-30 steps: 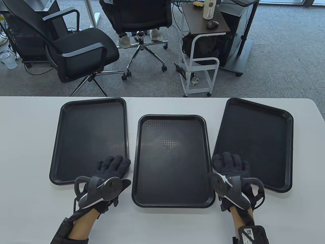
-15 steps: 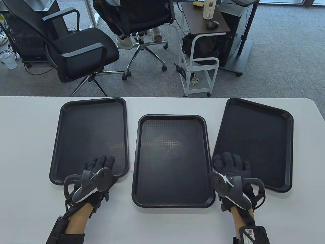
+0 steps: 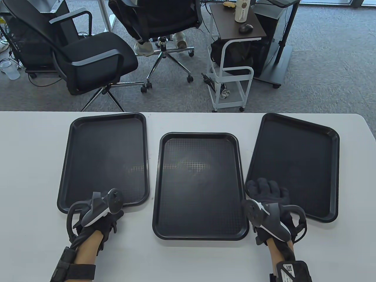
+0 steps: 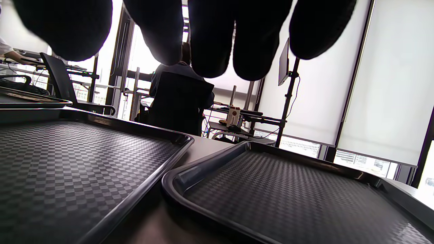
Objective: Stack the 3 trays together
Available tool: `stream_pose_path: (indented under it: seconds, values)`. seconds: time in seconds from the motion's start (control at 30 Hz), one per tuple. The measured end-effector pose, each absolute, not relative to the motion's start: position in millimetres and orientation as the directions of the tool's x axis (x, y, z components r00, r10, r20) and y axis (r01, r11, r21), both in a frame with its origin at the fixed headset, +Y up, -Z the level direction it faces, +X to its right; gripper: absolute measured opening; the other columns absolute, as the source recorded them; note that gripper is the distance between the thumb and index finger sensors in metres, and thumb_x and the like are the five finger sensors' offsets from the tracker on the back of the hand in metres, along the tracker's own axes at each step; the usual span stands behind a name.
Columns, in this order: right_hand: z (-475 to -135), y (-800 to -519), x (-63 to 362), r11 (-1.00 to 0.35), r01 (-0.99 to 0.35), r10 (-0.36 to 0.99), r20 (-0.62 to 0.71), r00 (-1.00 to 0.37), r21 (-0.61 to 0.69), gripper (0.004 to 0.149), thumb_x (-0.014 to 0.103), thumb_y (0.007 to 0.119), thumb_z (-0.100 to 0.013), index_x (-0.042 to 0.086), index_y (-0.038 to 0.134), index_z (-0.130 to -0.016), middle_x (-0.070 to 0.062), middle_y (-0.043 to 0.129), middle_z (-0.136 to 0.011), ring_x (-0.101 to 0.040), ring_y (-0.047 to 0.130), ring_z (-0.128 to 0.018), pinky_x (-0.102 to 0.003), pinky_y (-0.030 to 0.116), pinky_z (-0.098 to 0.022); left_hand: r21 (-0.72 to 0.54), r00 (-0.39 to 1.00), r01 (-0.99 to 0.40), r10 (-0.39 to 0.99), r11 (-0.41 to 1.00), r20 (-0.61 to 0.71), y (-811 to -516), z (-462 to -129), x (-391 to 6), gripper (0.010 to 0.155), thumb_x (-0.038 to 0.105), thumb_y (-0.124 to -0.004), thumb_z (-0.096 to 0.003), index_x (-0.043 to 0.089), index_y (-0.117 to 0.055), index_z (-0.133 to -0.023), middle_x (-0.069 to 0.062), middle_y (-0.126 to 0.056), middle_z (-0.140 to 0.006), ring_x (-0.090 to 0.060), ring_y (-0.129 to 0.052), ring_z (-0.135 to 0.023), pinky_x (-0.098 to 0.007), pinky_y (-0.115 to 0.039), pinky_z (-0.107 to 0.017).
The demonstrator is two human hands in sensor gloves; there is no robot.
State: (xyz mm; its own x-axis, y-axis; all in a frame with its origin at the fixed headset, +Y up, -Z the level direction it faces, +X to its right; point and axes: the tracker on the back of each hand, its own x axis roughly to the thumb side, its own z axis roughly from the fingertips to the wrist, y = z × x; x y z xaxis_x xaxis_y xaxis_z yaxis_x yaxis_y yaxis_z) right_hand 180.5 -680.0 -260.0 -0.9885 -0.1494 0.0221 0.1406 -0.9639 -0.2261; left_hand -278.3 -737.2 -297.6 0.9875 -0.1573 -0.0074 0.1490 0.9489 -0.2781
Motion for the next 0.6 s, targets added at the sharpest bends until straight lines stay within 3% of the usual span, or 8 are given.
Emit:
stream_pose_path:
  seconds: [0.4, 0.6]
  values:
    - [-260, -680, 180, -0.971, 0.14, -0.147, 0.023, -0.989, -0.196, 0.063, 0.061, 0.074, -0.04, 0.036, 0.066, -0.097, -0.004, 0.076, -0.108, -0.036, 0.081, -0.094, -0.06, 0.067, -0.065, -0.189, 0.949, 0.314, -0.312, 0.93, 0.038, -748, -307, -270, 0.052, 0.039, -0.093, -0.0379, 0.038, -0.085, -0.089, 0.005, -0.094, -0.093, -0.026, -0.1, -0.083, -0.051, -0.077, -0.069]
    - [-260, -680, 181, -0.973, 0.135, -0.141, 0.02, -0.99, -0.189, 0.064, 0.061, 0.074, -0.04, 0.036, 0.066, -0.097, -0.005, 0.077, -0.108, -0.036, 0.081, -0.094, -0.06, 0.067, -0.065, -0.088, 0.945, 0.324, -0.319, 0.942, 0.069, -738, -302, -260, 0.05, 0.037, -0.093, -0.0384, 0.037, -0.086, -0.088, 0.005, -0.095, -0.094, -0.025, -0.104, -0.082, -0.05, -0.082, -0.065]
